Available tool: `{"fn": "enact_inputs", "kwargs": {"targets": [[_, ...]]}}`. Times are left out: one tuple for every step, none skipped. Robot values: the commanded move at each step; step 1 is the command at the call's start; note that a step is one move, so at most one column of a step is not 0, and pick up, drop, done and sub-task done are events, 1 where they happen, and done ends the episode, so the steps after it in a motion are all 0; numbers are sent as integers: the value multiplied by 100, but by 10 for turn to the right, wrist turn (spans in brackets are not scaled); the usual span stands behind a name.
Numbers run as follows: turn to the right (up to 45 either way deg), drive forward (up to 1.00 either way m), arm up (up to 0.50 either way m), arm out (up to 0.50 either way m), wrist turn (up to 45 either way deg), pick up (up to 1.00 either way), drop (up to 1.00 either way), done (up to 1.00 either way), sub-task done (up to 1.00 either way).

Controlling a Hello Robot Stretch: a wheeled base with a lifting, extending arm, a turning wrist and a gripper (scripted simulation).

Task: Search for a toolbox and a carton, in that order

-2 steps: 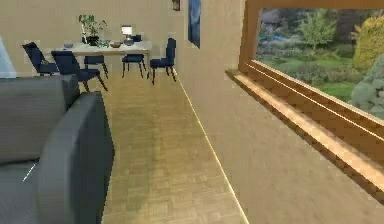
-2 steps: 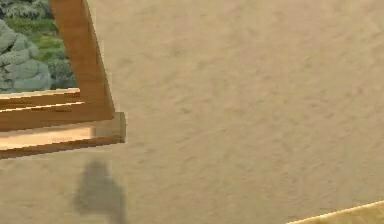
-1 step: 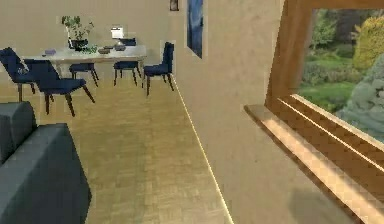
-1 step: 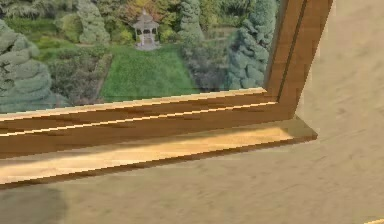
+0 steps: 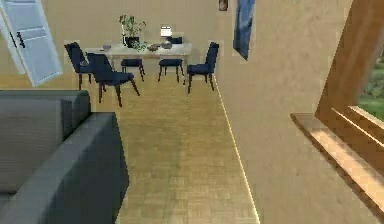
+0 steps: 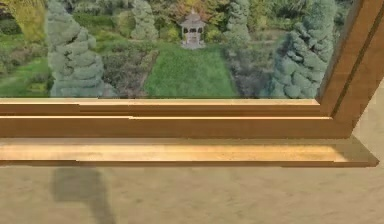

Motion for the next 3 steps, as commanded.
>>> {"fn": "enact_inputs", "kwargs": {"targets": [[0, 100, 0, 0, 0, 0, 0, 0, 0], [0, 50, 0, 0, 0, 0, 0, 0, 0], [-300, 0, 0, 0, 0, 0, 0, 0, 0]]}}
